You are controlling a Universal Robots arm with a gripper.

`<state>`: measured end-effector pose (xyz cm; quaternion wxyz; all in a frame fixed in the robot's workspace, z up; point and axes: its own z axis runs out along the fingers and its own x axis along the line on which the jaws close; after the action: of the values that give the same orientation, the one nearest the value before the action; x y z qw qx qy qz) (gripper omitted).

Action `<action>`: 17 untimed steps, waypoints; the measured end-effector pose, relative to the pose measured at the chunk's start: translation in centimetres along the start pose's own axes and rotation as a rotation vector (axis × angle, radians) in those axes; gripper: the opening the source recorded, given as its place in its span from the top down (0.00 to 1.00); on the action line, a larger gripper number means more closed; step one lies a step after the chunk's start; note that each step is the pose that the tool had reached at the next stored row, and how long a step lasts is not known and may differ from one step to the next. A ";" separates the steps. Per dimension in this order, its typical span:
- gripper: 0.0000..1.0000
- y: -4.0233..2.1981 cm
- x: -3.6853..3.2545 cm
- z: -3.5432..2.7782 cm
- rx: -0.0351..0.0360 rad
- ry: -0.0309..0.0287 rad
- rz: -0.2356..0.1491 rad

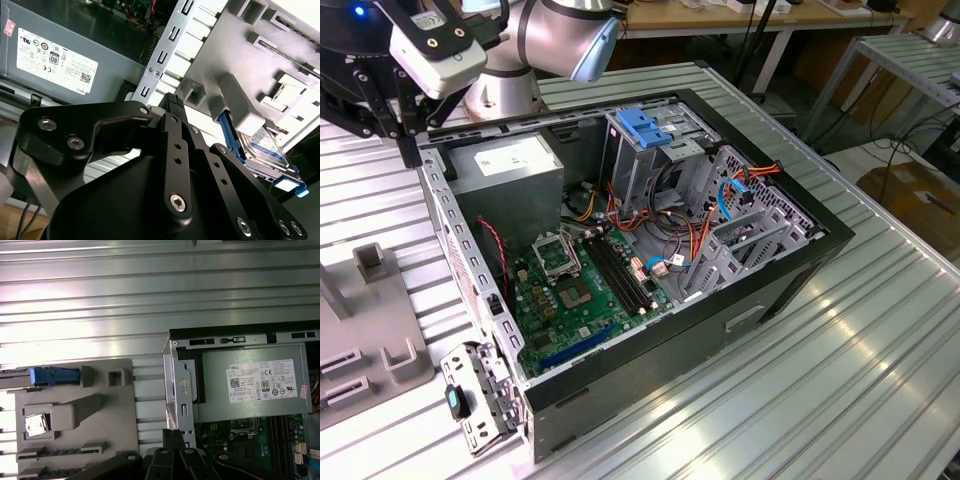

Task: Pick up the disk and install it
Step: 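Reach for the disk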

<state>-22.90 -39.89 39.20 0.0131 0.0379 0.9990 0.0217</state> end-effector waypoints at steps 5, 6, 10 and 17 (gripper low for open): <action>0.89 -0.02 0.21 0.01 0.0000 0.0000 0.000; 0.89 -0.02 0.27 0.01 0.0000 0.0000 0.000; 0.89 -0.05 0.56 0.03 0.0001 0.0000 0.000; 0.89 -0.09 1.12 0.07 -0.0001 0.0000 0.000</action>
<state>-24.01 -39.89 39.11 0.0131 0.0379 0.9990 0.0217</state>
